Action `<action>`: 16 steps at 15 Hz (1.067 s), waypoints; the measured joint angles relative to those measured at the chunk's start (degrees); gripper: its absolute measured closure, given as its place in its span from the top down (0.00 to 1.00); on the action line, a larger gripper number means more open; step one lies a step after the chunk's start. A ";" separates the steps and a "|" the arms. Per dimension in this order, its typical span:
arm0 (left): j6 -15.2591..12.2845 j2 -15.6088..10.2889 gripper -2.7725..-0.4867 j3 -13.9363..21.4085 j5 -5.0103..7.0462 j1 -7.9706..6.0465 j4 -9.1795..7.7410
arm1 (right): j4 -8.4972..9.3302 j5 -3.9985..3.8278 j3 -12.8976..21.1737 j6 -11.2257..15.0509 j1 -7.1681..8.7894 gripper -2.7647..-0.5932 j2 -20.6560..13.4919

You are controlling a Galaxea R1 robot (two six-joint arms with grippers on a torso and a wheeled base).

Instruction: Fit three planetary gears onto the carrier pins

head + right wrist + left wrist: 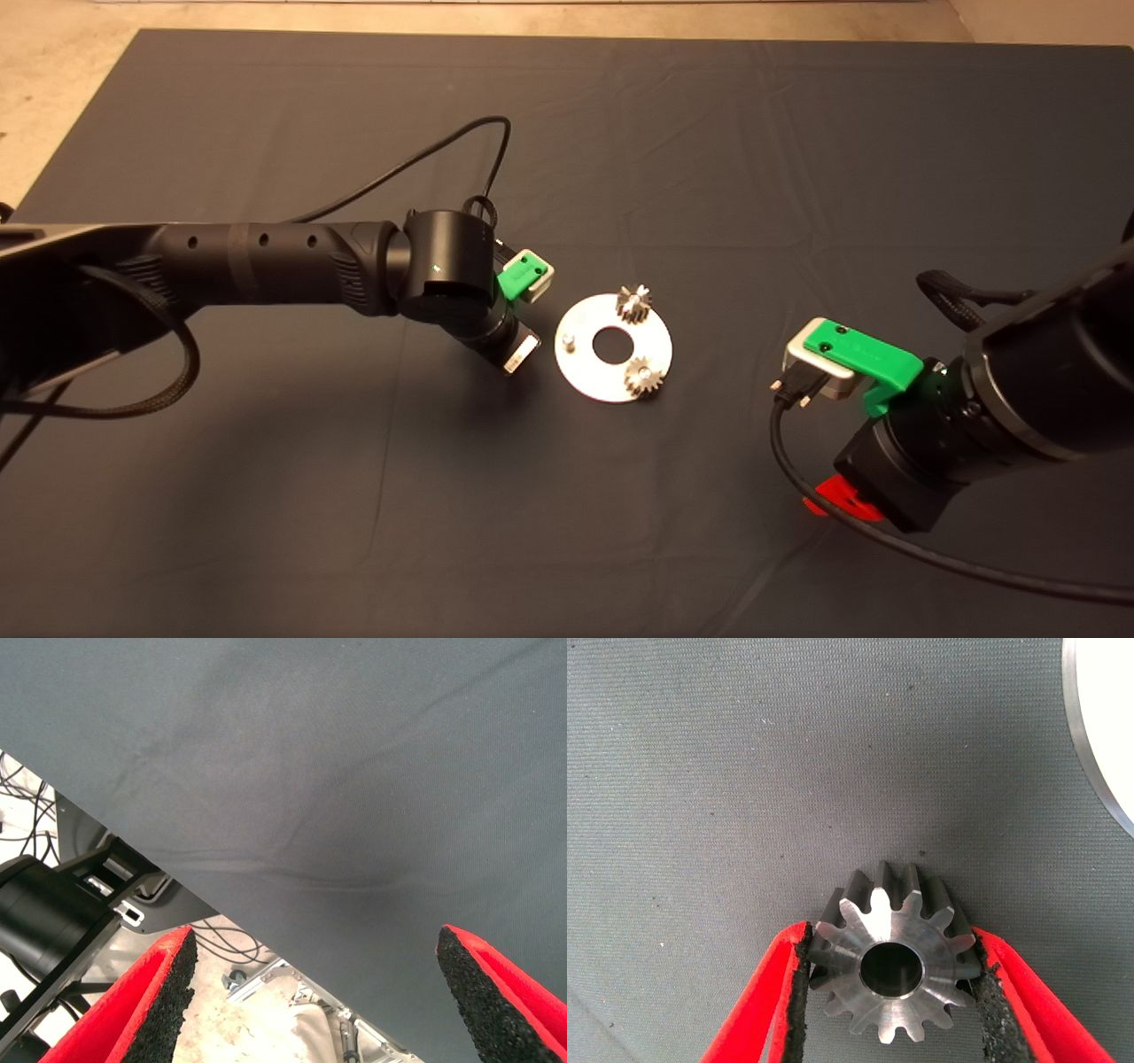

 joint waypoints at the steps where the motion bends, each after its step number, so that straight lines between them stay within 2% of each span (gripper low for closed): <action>1: 0.00 0.00 0.26 0.00 0.00 -0.21 -0.13 | 0.00 -0.02 0.00 0.00 0.00 0.65 0.00; 11: 0.00 0.00 0.18 0.00 0.66 -0.66 -0.43 | 0.00 -0.02 0.00 0.01 0.00 0.65 0.15; 13: 0.02 0.08 0.16 0.00 0.87 -1.51 -1.90 | 0.00 -0.02 0.00 0.00 0.00 0.65 0.15; 16: 0.00 0.74 0.16 0.40 1.27 -3.96 -3.61 | 0.01 -0.06 0.00 0.00 0.00 0.65 0.17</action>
